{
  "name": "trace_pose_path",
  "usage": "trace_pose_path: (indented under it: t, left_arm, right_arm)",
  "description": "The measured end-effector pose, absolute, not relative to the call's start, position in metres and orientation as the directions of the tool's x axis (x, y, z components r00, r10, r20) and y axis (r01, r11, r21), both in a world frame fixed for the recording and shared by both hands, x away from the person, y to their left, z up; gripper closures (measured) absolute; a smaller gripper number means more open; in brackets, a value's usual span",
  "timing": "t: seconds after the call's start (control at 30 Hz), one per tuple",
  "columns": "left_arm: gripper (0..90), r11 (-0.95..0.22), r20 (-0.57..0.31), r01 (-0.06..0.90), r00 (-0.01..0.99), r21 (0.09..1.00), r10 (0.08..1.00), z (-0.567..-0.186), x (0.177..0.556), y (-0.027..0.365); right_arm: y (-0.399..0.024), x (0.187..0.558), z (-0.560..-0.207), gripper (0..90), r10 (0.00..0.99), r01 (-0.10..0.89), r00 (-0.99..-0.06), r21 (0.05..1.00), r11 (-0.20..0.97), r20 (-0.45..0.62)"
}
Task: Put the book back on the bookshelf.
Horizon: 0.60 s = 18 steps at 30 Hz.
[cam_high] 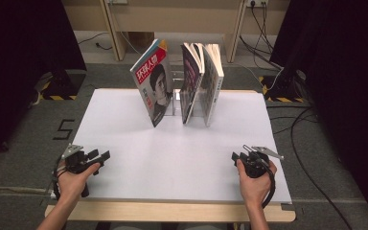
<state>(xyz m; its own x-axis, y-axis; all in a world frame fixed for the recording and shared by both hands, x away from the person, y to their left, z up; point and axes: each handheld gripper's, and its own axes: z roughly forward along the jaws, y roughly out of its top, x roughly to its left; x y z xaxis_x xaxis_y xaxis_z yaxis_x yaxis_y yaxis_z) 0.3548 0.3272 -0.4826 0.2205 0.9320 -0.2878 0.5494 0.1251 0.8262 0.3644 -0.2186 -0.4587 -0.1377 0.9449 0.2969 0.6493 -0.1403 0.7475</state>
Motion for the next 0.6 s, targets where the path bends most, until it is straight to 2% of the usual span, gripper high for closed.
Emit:
trace_pose_path:
  t: [0.6]
  left_arm:
    - [41.9,0.135,-0.278,0.493,0.229,0.86,0.933,-0.495,0.343,0.329]
  right_arm:
    - [-0.22,0.364,-0.459,62.4,0.946,0.645,-0.137,0.751,-0.14,0.294]
